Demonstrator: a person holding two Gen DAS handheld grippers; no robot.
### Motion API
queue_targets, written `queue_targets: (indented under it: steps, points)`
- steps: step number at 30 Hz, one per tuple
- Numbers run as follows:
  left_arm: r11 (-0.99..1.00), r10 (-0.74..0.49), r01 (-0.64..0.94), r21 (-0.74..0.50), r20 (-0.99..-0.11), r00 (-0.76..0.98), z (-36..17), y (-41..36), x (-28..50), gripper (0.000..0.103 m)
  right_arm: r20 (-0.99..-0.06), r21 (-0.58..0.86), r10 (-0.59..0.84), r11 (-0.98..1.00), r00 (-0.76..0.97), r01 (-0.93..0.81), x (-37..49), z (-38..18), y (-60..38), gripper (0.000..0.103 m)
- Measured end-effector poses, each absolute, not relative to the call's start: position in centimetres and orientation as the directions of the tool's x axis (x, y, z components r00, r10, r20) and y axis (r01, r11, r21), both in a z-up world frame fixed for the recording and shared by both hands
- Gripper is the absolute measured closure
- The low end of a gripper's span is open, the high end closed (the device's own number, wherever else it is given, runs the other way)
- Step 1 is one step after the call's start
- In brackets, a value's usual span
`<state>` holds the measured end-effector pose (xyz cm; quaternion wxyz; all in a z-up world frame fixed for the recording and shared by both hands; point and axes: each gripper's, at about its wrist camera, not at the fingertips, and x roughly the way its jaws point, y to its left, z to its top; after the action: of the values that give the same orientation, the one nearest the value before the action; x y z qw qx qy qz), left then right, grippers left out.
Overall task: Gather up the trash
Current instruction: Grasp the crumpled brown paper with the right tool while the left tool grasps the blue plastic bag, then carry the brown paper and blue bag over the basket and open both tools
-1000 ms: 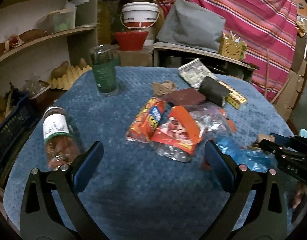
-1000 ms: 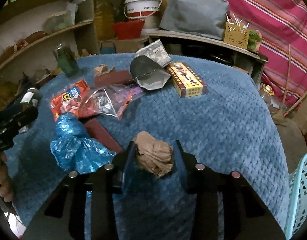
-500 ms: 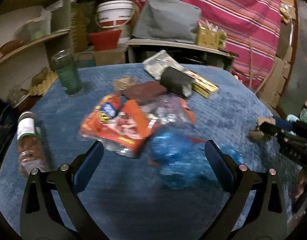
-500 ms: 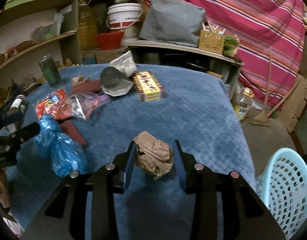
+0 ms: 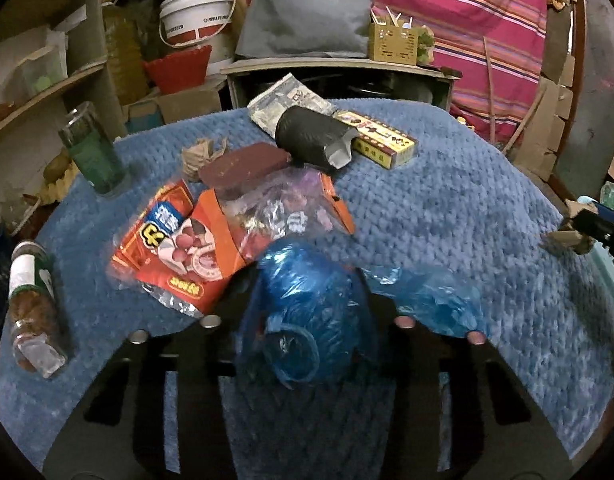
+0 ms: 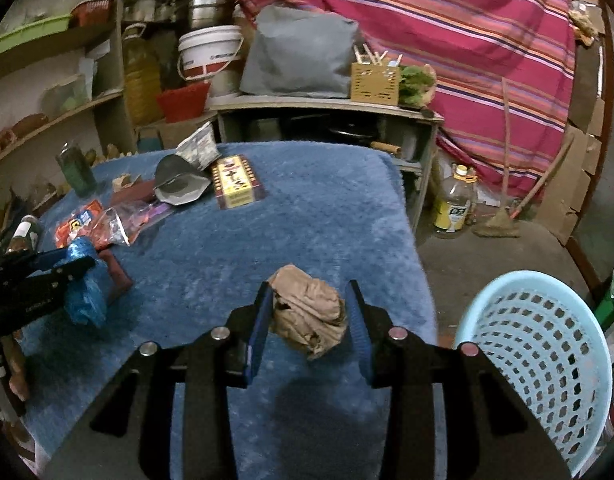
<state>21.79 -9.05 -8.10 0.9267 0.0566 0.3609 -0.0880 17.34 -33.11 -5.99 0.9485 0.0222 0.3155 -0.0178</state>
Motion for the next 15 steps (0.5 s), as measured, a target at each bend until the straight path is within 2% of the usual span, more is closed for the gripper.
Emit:
queue_targets:
  steps: [8, 15]
  points:
    - [0.971, -0.165, 0.235, 0.04, -0.598, 0.785, -3.6, -12.1, 20.2, 0.068, -0.559, 0.032, -0.082, 0.992, 0.825, 0.121, 14.5, -4.2, -37.4, 0.065]
    - [0.934, -0.282, 0.354, 0.036, -0.533, 0.798, 0.4, -19.4, 18.5, 0.068, -0.534, 0.015, -0.18, 0.975, 0.826, 0.222, 11.4, -2.5, -42.5, 0.065]
